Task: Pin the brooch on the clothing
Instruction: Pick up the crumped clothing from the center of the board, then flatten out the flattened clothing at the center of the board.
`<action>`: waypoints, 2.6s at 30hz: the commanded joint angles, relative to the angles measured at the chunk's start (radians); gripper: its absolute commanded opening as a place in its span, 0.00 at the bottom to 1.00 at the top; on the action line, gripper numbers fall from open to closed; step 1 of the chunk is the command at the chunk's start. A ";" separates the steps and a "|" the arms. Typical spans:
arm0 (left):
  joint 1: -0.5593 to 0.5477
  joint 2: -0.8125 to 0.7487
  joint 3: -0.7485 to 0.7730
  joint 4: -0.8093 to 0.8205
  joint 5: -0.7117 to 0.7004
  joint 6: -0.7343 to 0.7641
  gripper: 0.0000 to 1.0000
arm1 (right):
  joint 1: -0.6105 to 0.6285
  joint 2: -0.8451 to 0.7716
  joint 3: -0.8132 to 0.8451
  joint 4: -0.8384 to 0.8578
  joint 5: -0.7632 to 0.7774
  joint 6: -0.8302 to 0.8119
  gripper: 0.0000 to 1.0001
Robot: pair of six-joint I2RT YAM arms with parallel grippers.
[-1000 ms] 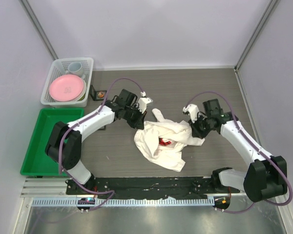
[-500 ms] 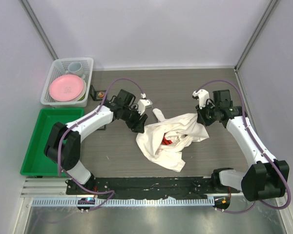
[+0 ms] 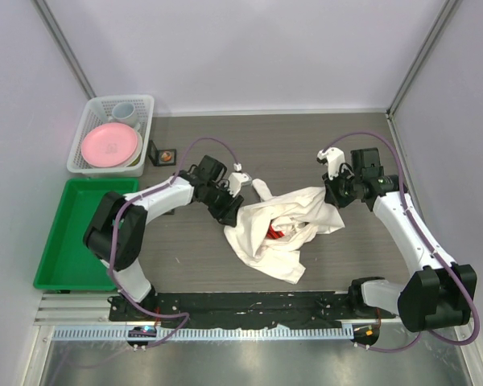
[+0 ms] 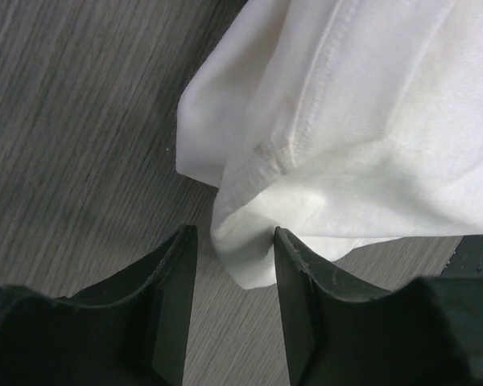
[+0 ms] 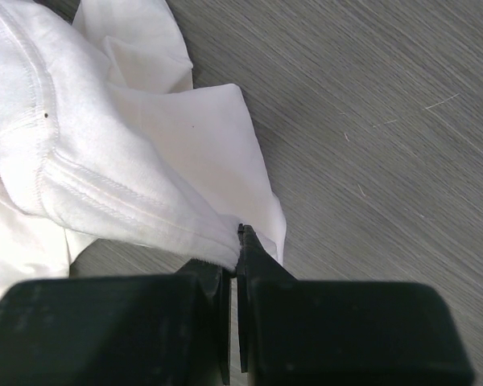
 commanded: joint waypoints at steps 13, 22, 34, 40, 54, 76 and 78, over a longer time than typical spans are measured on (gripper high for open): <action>0.053 -0.111 0.191 -0.002 0.051 -0.211 0.00 | -0.016 -0.030 0.142 0.054 0.103 0.023 0.01; 0.081 -0.260 0.486 -0.043 -0.165 -0.139 0.00 | -0.066 0.044 0.499 0.149 0.233 0.011 0.01; 0.079 -0.391 0.845 -0.117 -0.133 0.028 0.00 | -0.066 -0.047 0.837 0.242 0.237 -0.090 0.01; 0.061 -0.467 0.929 -0.146 -0.052 -0.007 0.00 | -0.068 -0.172 0.901 0.222 0.175 -0.066 0.01; 0.061 -0.396 1.222 -0.026 0.049 -0.283 0.00 | -0.124 -0.194 1.128 0.293 0.107 0.114 0.01; 0.228 0.352 1.169 -0.072 -0.334 -0.254 0.86 | -0.243 0.637 1.104 -0.059 0.272 0.046 0.99; 0.233 0.310 1.073 -0.054 -0.322 -0.237 0.92 | -0.279 0.647 1.124 -0.116 0.214 0.023 1.00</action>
